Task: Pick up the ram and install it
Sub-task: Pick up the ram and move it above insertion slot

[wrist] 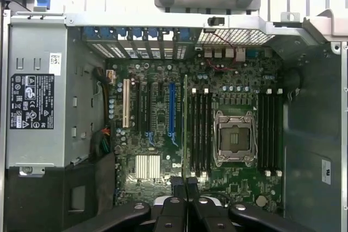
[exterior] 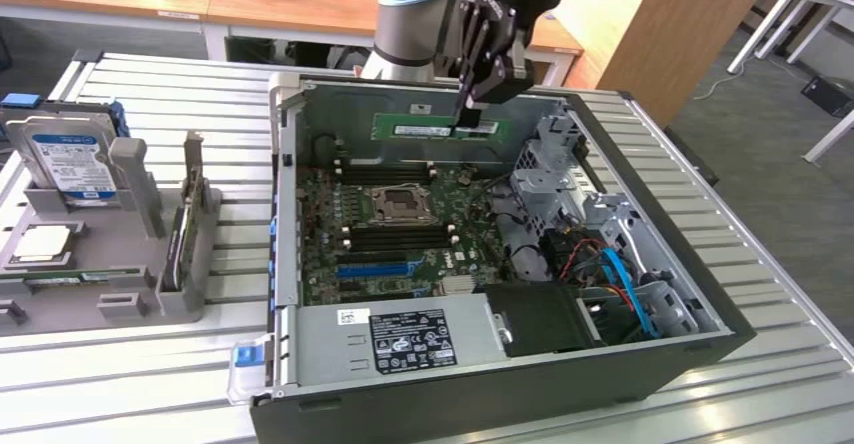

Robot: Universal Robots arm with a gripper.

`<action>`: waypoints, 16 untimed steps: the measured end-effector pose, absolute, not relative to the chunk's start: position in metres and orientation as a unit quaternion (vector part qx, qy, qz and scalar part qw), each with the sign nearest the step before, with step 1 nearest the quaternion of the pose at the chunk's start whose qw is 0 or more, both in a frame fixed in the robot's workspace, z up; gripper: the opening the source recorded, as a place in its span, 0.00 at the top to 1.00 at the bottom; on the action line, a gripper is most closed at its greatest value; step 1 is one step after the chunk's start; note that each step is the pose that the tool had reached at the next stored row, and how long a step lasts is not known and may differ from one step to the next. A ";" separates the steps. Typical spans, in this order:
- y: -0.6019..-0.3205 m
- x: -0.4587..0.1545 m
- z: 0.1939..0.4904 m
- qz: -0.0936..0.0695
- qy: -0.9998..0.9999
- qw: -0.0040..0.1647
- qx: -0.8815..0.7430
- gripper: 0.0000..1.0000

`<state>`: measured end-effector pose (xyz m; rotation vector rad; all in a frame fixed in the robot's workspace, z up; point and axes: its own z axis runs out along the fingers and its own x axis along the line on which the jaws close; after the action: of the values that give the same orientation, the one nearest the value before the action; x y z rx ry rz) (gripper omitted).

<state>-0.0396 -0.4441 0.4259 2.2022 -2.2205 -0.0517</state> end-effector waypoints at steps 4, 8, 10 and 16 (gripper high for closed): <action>-0.436 -0.040 0.425 -0.017 -0.710 0.007 0.704 0.88; -0.426 -0.040 0.424 -0.016 -0.710 0.007 0.704 0.88; -0.421 -0.040 0.424 -0.016 -0.710 0.007 0.704 0.88; -0.412 -0.040 0.422 -0.016 -0.710 0.007 0.704 0.88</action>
<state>-0.0396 -0.4122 0.4222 2.2016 -2.2199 -0.0489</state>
